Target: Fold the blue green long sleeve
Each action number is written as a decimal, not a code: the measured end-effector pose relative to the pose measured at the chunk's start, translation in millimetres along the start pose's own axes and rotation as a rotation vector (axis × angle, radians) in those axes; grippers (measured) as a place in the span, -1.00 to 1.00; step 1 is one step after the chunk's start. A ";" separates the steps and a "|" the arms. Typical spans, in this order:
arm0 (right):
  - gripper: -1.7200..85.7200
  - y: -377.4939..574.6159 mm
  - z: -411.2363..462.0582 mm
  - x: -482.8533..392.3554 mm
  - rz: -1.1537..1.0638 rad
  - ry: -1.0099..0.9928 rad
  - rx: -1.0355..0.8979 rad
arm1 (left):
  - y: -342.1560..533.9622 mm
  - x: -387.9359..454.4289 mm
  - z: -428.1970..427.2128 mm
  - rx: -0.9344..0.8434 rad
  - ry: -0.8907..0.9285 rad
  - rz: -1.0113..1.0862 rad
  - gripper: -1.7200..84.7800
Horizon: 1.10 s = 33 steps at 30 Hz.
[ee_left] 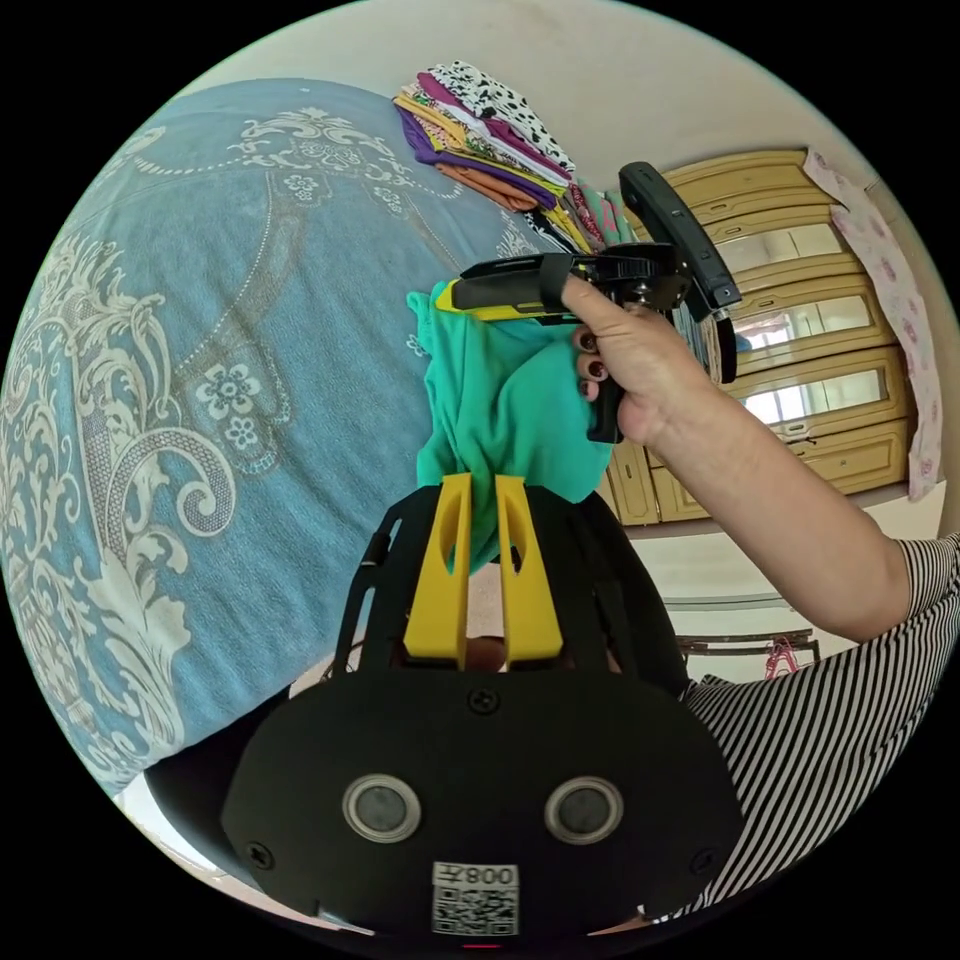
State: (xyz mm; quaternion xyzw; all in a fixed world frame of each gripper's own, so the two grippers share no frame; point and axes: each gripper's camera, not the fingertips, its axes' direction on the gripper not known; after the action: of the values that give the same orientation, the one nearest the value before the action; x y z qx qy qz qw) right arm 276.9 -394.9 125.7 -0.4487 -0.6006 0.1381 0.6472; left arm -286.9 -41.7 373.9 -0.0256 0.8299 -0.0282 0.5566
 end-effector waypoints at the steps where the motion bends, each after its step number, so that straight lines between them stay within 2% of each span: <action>1: -0.85 3.9 -3.1 7.1 0.004 -0.024 0.011 | 2.6 0.5 -2.1 0.013 0.008 0.002 -0.88; 5: -0.90 27.1 -25.2 28.1 -0.004 -0.101 0.069 | 14.1 6.6 -11.4 0.060 0.041 0.031 -0.90; 8: -0.92 61.8 -65.4 47.1 -0.022 -0.232 0.176 | 26.6 16.3 -23.0 0.122 0.089 0.057 -0.92; 14: -0.94 176.4 -164.0 85.1 -0.128 -0.425 0.340 | 51.7 42.4 -50.8 0.263 0.111 0.108 -0.91; 17: -0.95 246.0 -207.5 110.6 -0.161 -0.586 0.417 | 51.8 58.2 -48.5 0.278 0.099 0.155 -0.88; 25: -0.95 410.3 -301.1 152.4 -0.208 -0.636 0.564 | 1.3 125.4 22.3 0.158 0.041 0.324 -0.80; 33: -0.95 510.2 -325.4 193.8 -0.125 -0.636 0.619 | -59.6 227.2 119.5 0.035 -0.059 0.500 -0.77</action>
State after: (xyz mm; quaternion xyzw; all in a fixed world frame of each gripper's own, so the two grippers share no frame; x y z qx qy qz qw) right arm 800.6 -105.6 -88.3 -0.1320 -0.7261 0.4031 0.5412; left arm -261.8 -120.2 123.5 0.1891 0.7934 0.0967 0.5704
